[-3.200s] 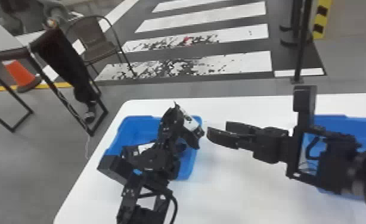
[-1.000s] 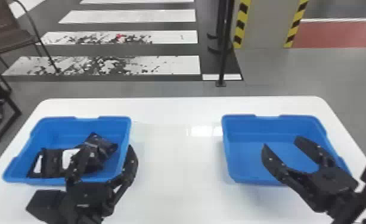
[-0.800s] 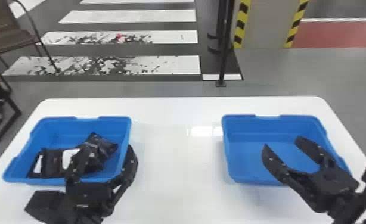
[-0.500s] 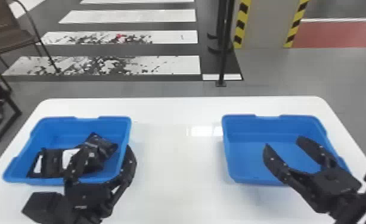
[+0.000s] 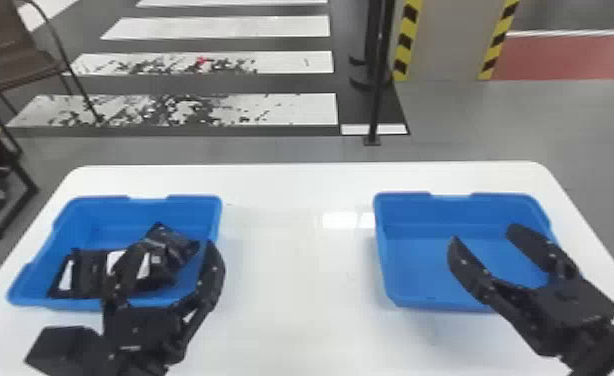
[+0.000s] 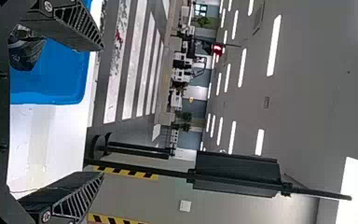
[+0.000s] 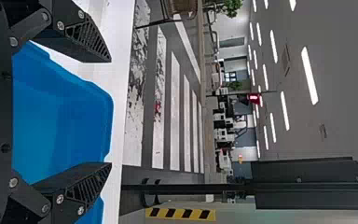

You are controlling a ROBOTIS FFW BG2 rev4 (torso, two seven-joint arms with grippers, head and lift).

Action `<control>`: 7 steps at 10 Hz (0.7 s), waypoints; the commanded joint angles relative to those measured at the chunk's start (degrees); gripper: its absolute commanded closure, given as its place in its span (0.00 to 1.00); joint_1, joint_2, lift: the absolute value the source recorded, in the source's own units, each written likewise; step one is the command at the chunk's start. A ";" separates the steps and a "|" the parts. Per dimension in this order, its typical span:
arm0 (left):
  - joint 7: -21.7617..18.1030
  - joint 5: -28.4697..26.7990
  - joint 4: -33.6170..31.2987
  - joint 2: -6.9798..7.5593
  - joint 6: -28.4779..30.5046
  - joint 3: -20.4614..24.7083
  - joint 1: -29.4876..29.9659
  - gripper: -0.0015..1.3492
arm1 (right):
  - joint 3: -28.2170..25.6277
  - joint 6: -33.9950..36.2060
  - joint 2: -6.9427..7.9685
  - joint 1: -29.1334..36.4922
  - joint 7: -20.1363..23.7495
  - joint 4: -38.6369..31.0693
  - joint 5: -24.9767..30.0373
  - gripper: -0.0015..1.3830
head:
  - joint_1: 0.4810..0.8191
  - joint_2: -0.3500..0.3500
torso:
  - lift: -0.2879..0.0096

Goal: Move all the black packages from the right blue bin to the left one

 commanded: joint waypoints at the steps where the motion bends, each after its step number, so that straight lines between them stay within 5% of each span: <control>1: 0.09 0.05 0.00 0.00 -0.57 0.00 0.09 0.07 | -0.20 -0.22 0.14 0.30 -0.09 -0.34 0.00 0.19 | 0.63 0.56 | 0.45; 7: 0.09 -0.18 0.00 0.18 -0.85 -0.34 -0.19 0.07 | -0.20 -0.78 0.40 0.30 -0.35 -0.20 0.46 0.19 | 0.63 0.56 | 0.45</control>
